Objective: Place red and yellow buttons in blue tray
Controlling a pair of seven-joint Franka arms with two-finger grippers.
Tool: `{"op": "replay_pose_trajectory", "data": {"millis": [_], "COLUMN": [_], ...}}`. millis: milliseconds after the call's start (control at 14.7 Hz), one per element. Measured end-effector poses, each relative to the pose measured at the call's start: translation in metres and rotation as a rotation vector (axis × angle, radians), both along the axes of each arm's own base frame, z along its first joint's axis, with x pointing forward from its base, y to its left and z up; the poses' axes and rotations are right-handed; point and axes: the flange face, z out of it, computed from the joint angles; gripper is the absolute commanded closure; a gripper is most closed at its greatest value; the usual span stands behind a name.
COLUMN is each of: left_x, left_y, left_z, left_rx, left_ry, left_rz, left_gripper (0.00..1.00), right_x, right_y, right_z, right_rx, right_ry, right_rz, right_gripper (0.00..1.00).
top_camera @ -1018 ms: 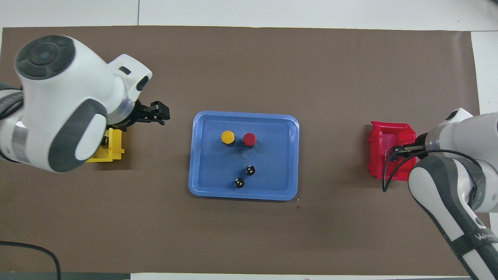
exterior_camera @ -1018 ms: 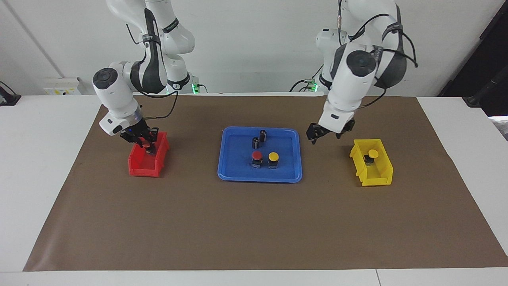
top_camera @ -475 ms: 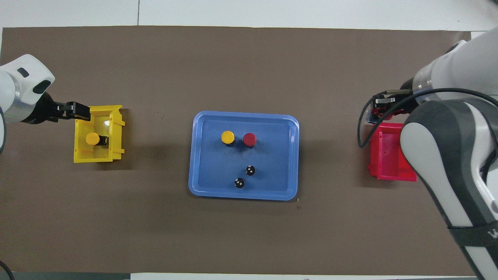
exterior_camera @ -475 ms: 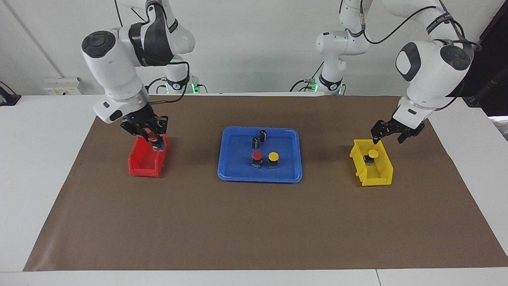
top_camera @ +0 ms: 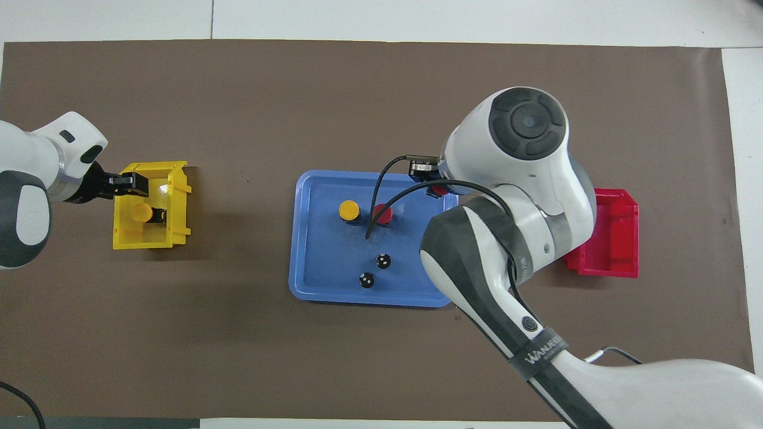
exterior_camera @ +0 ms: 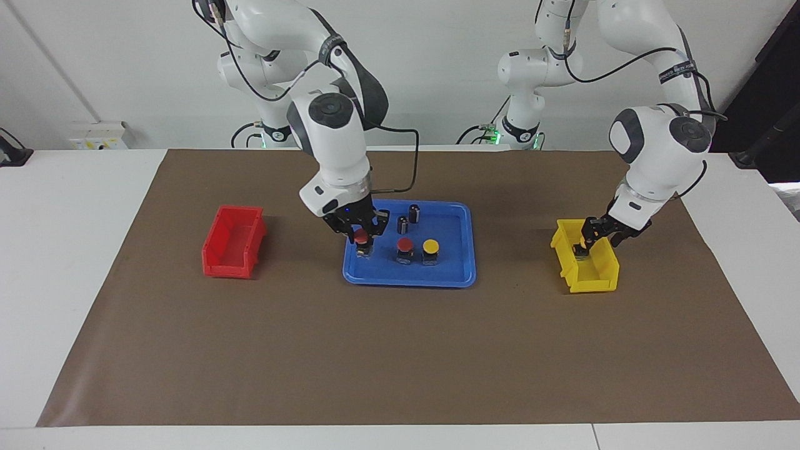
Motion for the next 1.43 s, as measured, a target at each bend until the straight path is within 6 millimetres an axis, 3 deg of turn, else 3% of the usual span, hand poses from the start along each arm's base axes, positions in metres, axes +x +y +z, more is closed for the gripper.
{"op": "replay_pose_trajectory", "data": {"millis": [339,407,475,543,611,679,814,950,1018,1154,1222,1290,1425], "left_x": [-0.016,-0.018,-0.019,-0.020,-0.021,-0.021,-0.021,-0.016,-0.011,-0.001,0.000,-0.002,-0.020], "left_y": [-0.001,-0.001,-0.001,-0.001,-0.002,-0.002,-0.002,-0.004,-0.007,-0.029,-0.054,-0.088,-0.170], "left_z": [-0.016,-0.018,-0.021,-0.024,-0.026,-0.028,-0.029,-0.016,0.002,0.060,0.084,0.096,0.089], "left_rx": [0.000,0.000,0.000,0.000,0.000,0.000,0.000,0.000,0.000,0.000,-0.001,-0.003,-0.003], "left_ry": [0.015,0.013,0.010,0.003,-0.002,-0.005,-0.010,0.003,0.032,0.074,0.070,0.051,0.038], "left_rz": [-0.004,-0.005,-0.005,-0.006,-0.007,-0.007,-0.007,-0.012,-0.021,-0.058,-0.067,-0.048,-0.019], "left_gripper": [0.32,0.37,0.49,0.66,0.92,0.98,0.98,0.98,0.99,0.98,0.98,0.99,0.99], "right_x": [-0.009,-0.014,-0.017,-0.020,-0.022,-0.023,-0.020,-0.005,0.007,0.028,0.033,0.034,0.025], "right_y": [-0.009,-0.009,-0.009,-0.009,-0.009,-0.009,-0.013,-0.031,-0.047,-0.093,-0.124,-0.156,-0.218], "right_z": [-0.043,-0.051,-0.059,-0.064,-0.068,-0.068,-0.062,-0.031,-0.002,0.070,0.106,0.137,0.180], "right_rx": [-0.013,-0.017,-0.019,-0.021,-0.023,-0.025,-0.028,-0.045,-0.054,-0.074,-0.084,-0.092,-0.110], "right_ry": [0.013,0.021,0.027,0.032,0.036,0.038,0.024,0.007,0.004,0.000,0.000,-0.001,0.004], "right_rz": [-0.001,0.002,0.005,0.008,0.009,0.009,0.007,-0.021,-0.052,-0.111,-0.113,-0.103,-0.076], "right_gripper": [0.72,0.68,0.58,0.32,0.08,0.00,0.00,0.00,0.00,0.00,0.00,0.00,0.00]}}
